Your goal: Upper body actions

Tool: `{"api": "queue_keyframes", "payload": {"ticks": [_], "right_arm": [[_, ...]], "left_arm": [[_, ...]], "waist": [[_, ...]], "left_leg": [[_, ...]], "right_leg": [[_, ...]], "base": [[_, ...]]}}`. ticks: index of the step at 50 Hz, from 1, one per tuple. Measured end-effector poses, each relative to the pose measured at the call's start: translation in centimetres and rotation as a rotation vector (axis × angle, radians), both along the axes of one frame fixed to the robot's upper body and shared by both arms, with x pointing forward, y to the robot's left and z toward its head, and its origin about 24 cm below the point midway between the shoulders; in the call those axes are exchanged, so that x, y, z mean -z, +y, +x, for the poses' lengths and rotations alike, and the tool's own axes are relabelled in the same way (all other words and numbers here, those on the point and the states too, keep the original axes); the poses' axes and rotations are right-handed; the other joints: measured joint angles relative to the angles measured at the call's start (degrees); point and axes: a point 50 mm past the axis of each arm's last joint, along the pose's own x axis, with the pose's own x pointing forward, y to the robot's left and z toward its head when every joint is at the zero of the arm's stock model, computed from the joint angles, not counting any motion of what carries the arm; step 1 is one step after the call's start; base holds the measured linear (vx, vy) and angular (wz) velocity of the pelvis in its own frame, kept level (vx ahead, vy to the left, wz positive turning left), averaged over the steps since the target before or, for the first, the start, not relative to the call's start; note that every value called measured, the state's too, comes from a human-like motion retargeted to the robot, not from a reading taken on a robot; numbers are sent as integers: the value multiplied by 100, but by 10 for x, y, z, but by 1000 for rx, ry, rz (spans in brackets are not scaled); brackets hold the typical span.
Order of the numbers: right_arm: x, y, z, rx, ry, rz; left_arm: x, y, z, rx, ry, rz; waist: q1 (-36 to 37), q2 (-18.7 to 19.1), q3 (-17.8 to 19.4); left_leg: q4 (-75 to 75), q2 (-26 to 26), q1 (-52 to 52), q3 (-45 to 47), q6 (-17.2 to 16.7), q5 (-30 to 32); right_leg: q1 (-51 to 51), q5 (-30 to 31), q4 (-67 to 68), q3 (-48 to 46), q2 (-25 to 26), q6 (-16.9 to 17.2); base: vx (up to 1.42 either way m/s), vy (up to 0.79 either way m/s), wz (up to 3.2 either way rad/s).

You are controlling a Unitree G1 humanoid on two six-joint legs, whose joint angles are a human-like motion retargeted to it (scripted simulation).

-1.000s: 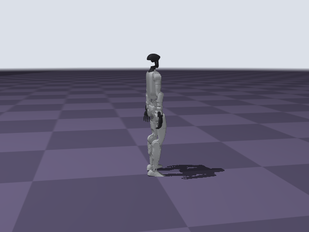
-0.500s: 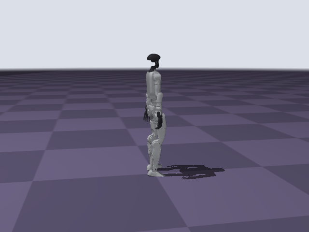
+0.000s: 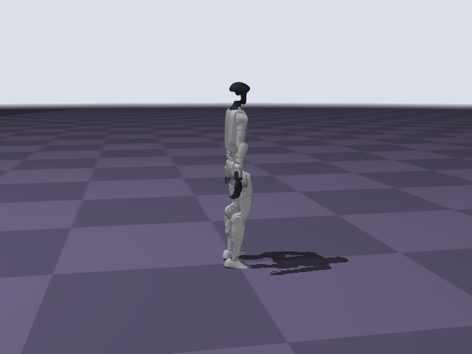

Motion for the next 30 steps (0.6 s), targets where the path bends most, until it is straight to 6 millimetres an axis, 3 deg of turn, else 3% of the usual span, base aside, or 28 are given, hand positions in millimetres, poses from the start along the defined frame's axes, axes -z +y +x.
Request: {"api": "queue_keyframes", "payload": {"ticks": [7,10,12,15,17,22,26,30], "right_arm": [[2,11,27,21,-13,62],[2,22,59,-25,-74,102],[0,34,86,-32,-136,142],[-5,54,125,-14,-238,239],[-12,66,149,-4,-304,310],[-29,87,195,13,-453,405],[-38,95,213,20,-492,456],[-40,97,216,28,-495,486]], "left_arm": [[1,2,-35,-119,39,13],[-1,6,-63,-186,113,39],[-2,8,-76,-228,160,62],[-6,14,-92,-259,215,84],[-8,16,-103,-254,256,78],[-13,9,-128,-225,356,15],[-16,2,-141,-215,399,-15],[-15,2,-141,-223,380,18]], "waist": [[-40,50,183],[-76,8,311],[40,-100,433],[173,-245,527],[379,-326,564],[701,-325,631],[714,-310,537],[757,-341,470]], "left_leg": [[766,107,-201,-180,-246,-127],[1464,238,-391,-157,-401,335],[2224,320,-796,-132,-437,970],[3321,296,-1595,-413,-234,1868],[4040,311,-2110,-441,-65,2117],[5358,513,-2905,-231,-164,1619],[5896,465,-3304,-271,-165,1538],[6043,512,-3302,-149,-104,1434]], "right_leg": [[133,-93,18,-12,-24,-112],[196,-125,53,-25,-126,-148],[204,-132,65,25,-250,-164],[200,-139,41,-58,-393,-190],[197,-126,14,-69,-462,-231],[186,-131,34,-90,-529,-293],[139,-171,51,-134,-538,-310],[165,-216,47,-222,-572,-304]], "base": [[-6,-9,10],[-14,-12,6],[-21,-13,-10],[-21,-20,19],[-18,-17,-6],[-9,-5,-1],[0,-1,18],[3,-2,26]]}}
